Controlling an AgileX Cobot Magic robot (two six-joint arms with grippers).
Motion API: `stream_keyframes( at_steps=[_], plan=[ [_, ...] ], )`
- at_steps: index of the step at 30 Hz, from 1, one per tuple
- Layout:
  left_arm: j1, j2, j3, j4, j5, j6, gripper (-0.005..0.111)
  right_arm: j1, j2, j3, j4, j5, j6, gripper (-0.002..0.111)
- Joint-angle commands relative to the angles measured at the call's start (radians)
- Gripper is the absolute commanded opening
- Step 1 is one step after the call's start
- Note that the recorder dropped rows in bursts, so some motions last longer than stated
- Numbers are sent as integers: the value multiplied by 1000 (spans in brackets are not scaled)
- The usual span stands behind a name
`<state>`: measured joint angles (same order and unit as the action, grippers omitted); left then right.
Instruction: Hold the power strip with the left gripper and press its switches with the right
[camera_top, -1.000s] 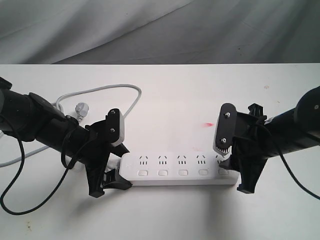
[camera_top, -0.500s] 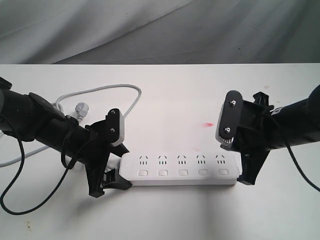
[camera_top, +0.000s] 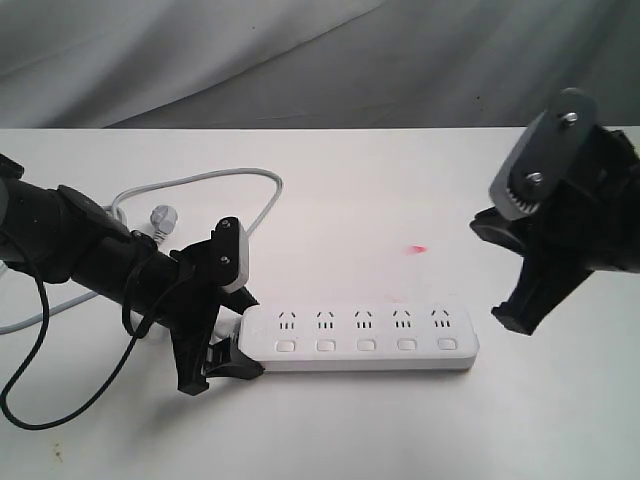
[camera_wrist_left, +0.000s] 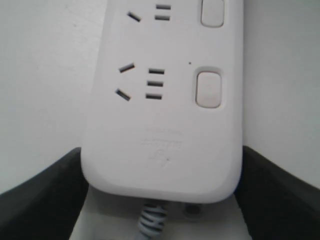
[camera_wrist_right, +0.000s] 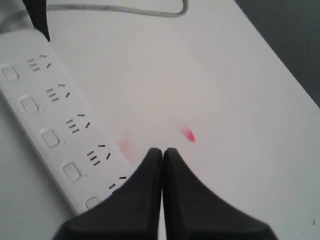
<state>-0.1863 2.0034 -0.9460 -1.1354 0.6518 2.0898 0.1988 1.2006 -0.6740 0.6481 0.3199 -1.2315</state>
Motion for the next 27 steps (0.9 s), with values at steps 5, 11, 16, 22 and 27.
stream_keyframes(
  at_steps=[5, 11, 16, 22, 27],
  plan=[
    [-4, -1, -3, -7, 0, 4, 44, 1, -392, 144, -25, -21, 297, 0],
    [-4, -1, -3, -7, 0, 4, 44, 1, -615, 210, -44, -16, 349, 0],
    [-4, -1, -3, -7, 0, 4, 44, 1, -678, 219, -44, -16, 349, 0],
    [-4, -1, -3, -7, 0, 4, 44, 1, -746, 219, -283, -16, 349, 0],
    [-4, -1, -3, -7, 0, 4, 44, -3, -777, 219, -610, -9, 349, 0]
  ],
)
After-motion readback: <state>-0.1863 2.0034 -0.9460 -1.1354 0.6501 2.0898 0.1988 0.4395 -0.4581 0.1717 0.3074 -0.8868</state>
